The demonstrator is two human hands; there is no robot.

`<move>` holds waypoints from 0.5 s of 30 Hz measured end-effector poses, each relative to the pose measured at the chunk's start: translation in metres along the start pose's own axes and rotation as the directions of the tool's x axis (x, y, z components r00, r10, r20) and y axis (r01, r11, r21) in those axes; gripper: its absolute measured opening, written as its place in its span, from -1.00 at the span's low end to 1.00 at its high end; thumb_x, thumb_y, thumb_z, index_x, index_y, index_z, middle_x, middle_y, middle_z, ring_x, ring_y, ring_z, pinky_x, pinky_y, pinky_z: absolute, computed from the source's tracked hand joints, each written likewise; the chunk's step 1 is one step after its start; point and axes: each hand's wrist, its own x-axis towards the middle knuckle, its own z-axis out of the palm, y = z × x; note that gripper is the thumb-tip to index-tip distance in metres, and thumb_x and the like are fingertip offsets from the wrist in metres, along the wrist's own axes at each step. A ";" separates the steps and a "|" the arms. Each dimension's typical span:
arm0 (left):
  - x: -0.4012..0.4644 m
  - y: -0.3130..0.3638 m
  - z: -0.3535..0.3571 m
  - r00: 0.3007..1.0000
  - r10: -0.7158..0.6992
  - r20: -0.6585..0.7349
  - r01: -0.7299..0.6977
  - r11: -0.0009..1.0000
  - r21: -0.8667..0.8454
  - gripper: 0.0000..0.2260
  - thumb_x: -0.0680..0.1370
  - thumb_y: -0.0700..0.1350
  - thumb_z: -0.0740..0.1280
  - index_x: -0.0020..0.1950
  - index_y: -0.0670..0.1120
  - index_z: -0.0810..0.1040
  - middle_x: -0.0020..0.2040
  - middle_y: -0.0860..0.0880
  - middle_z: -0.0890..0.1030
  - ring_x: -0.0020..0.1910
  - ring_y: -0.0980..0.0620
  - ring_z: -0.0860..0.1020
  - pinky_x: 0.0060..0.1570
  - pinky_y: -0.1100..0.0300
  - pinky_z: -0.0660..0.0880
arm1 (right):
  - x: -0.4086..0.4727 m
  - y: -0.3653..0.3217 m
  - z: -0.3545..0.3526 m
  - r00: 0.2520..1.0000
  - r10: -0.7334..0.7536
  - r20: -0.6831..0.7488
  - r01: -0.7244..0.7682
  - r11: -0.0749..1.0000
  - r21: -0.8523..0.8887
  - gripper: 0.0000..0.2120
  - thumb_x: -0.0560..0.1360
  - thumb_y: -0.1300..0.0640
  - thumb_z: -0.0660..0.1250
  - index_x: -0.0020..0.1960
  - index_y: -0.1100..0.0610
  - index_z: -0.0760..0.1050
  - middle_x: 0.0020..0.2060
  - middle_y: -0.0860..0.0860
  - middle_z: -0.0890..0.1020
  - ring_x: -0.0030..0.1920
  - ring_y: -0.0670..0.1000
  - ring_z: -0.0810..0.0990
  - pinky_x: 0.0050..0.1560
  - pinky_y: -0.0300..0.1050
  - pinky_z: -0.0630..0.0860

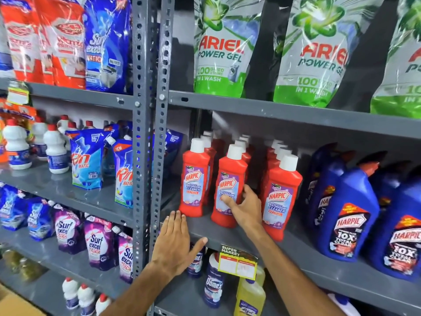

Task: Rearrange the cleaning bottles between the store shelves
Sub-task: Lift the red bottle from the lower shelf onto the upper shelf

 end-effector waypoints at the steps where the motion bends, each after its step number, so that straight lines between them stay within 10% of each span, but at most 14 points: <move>1: 0.001 -0.001 -0.001 1.000 0.001 0.005 -0.001 1.000 0.007 0.10 0.44 0.54 -0.45 0.67 -0.30 -0.15 0.71 -0.28 -0.06 0.71 -0.17 -0.11 0.68 -0.07 -0.15 | 0.001 0.000 0.001 1.000 0.002 0.003 -0.002 1.000 0.004 -0.31 0.41 -0.15 0.64 0.43 0.10 0.53 0.26 0.06 0.73 0.21 0.07 0.73 0.26 0.20 0.67; 8: 0.004 -0.005 0.000 0.999 -0.004 -0.039 0.007 0.998 0.061 0.09 0.48 0.57 -0.36 0.68 -0.27 -0.05 0.71 -0.26 0.07 0.70 -0.16 0.03 0.69 -0.04 -0.08 | -0.006 0.023 0.006 0.997 0.005 0.077 -0.010 0.998 0.066 -0.33 0.36 0.03 0.70 0.40 0.08 0.53 0.20 -0.06 0.73 0.11 -0.17 0.72 0.22 -0.12 0.68; 15: 0.001 -0.004 -0.001 0.996 0.002 -0.089 0.003 0.999 0.051 0.04 0.54 0.56 -0.25 0.68 -0.27 0.04 0.69 -0.25 0.16 0.69 -0.17 0.11 0.68 -0.04 -0.01 | -0.013 0.037 0.007 0.981 0.050 0.185 -0.056 0.998 0.027 -0.39 0.41 0.17 0.67 0.41 0.14 0.57 0.25 0.04 0.74 0.20 -0.02 0.72 0.36 0.02 0.61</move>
